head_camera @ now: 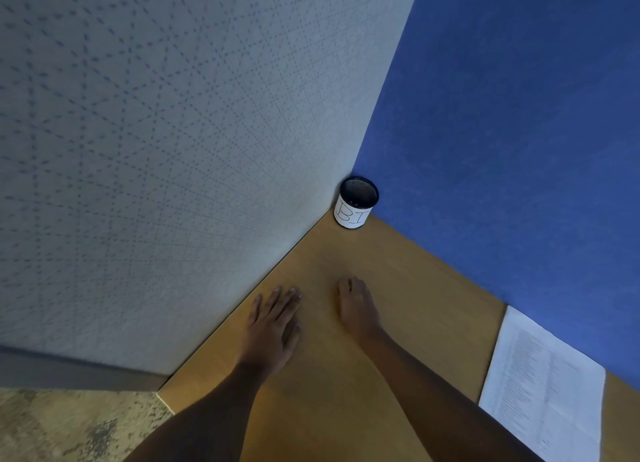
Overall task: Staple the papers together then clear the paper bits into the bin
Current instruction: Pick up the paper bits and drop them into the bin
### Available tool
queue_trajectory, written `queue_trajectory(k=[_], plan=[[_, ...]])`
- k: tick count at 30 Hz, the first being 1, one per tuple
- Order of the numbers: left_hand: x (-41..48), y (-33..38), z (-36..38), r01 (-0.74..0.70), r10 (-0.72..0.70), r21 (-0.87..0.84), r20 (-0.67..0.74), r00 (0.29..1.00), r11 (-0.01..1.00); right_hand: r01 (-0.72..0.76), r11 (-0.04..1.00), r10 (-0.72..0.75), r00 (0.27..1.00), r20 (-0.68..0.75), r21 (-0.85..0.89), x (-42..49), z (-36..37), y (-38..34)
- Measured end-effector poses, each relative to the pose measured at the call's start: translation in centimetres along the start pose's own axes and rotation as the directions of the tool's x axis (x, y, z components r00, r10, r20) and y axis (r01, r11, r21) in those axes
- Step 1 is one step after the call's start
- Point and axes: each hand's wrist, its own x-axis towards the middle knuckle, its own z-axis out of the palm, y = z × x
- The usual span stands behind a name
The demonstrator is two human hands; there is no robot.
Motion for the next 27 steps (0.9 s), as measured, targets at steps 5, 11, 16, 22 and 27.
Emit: queue_trajectory(k=[5,11,16,22,27], plan=[[-0.1,0.0,0.0,0.008,-0.008,-0.003,0.005,1.0,1.0,-0.293,0.868,0.274,0.956,0.105,0.4,1.4,-2.1,0.2],[-0.1,-0.1,0.0,0.01,-0.01,0.006,0.012,1.0,1.0,-0.523,0.447,0.494,0.82,0.287,0.725,5.9,-7.5,2.3],[-0.1,-0.1,-0.1,0.006,-0.006,-0.01,-0.005,1.0,1.0,-0.476,0.293,0.466,0.828,0.311,0.829,10.5,-12.5,3.5],[-0.2,-0.1,0.1,0.0,0.0,-0.024,0.0,1.0,1.0,-0.415,0.296,0.521,0.825,0.218,0.86,15.3,-14.9,3.4],[-0.1,0.0,-0.1,-0.005,0.005,-0.019,-0.009,1.0,1.0,-0.334,0.631,0.465,0.885,0.004,0.7,16.6,-14.7,3.2]])
